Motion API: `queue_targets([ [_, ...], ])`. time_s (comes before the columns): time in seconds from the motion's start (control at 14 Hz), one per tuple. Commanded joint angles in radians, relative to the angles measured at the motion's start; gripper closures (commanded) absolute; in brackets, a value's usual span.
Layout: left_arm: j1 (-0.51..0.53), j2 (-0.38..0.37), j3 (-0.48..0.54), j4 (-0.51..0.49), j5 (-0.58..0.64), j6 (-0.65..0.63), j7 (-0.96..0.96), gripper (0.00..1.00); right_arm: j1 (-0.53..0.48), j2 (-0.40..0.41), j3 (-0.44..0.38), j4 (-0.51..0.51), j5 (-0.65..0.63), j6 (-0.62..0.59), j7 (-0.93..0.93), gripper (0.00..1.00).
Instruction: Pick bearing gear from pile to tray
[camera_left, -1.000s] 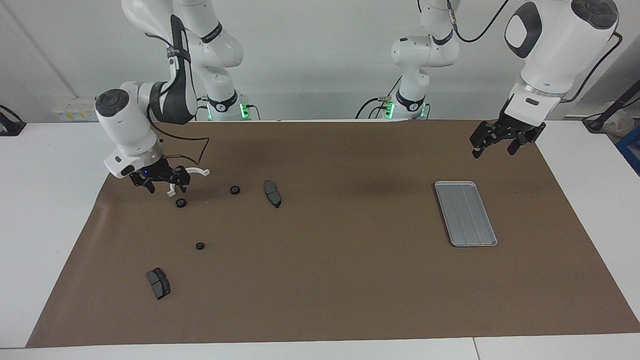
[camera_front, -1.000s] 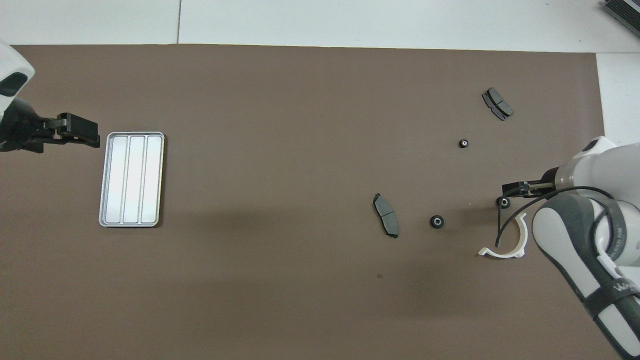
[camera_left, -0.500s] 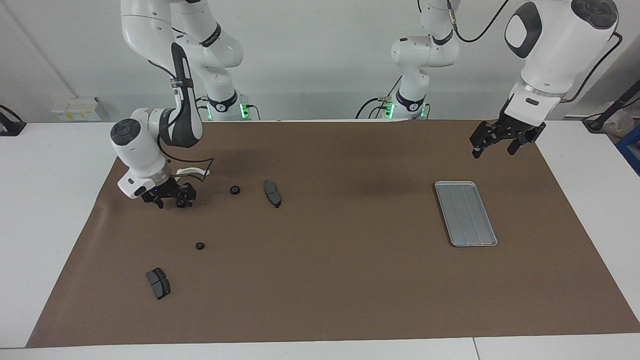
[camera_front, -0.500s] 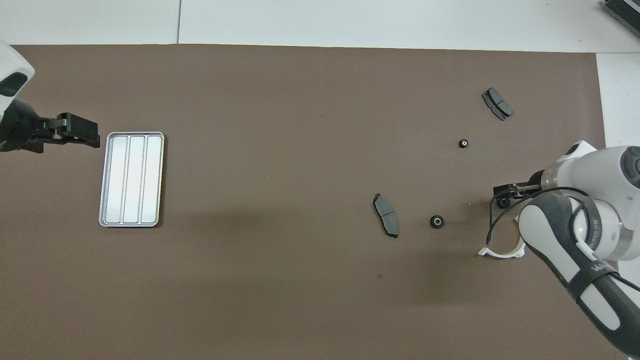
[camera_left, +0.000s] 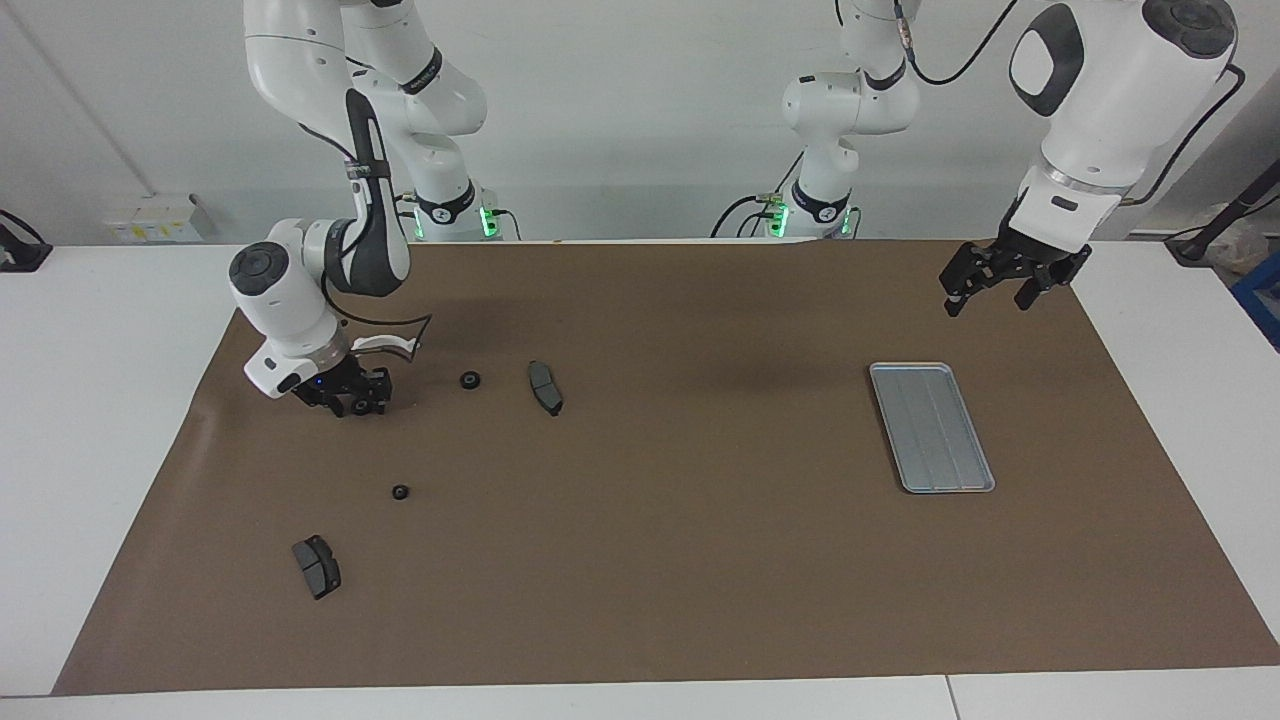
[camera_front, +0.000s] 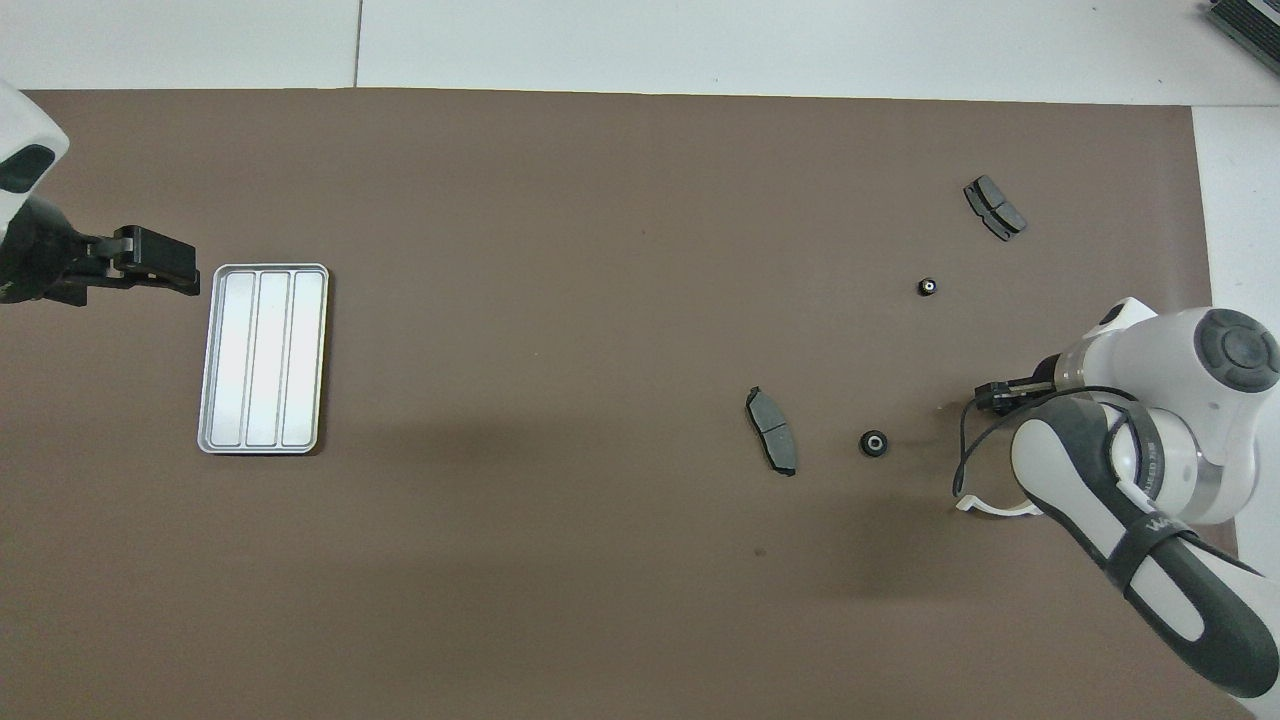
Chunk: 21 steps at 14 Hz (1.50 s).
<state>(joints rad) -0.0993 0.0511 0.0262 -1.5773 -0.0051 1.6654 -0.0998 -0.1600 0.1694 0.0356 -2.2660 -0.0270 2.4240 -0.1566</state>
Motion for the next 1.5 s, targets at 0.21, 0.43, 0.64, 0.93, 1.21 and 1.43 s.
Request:
queue_targets([
  [0.21, 0.007, -0.023, -0.002, -0.02, -0.006, -0.01, 0.005, 0.0, -0.001, -0.027, 0.013, -0.017, 0.012, 0.01, -0.029, 1.0],
  [0.43, 0.007, -0.023, -0.002, -0.02, -0.007, -0.01, 0.005, 0.0, 0.03, -0.045, 0.021, 0.012, 0.013, -0.002, 0.001, 1.0],
  [0.64, 0.007, -0.023, -0.002, -0.02, -0.006, -0.009, 0.005, 0.0, 0.098, -0.042, 0.027, 0.1, 0.013, -0.087, 0.138, 1.0],
  [0.93, 0.007, -0.023, -0.002, -0.02, -0.006, -0.01, 0.005, 0.0, 0.261, -0.018, 0.027, 0.172, 0.012, -0.111, 0.453, 1.0],
  [1.21, 0.007, -0.023, -0.002, -0.02, -0.007, -0.009, 0.005, 0.0, 0.41, 0.056, 0.027, 0.269, 0.012, -0.092, 0.713, 1.0],
  [1.43, 0.007, -0.023, -0.002, -0.02, -0.006, -0.009, 0.005, 0.0, 0.5, 0.129, 0.027, 0.364, 0.012, -0.082, 0.897, 1.0],
])
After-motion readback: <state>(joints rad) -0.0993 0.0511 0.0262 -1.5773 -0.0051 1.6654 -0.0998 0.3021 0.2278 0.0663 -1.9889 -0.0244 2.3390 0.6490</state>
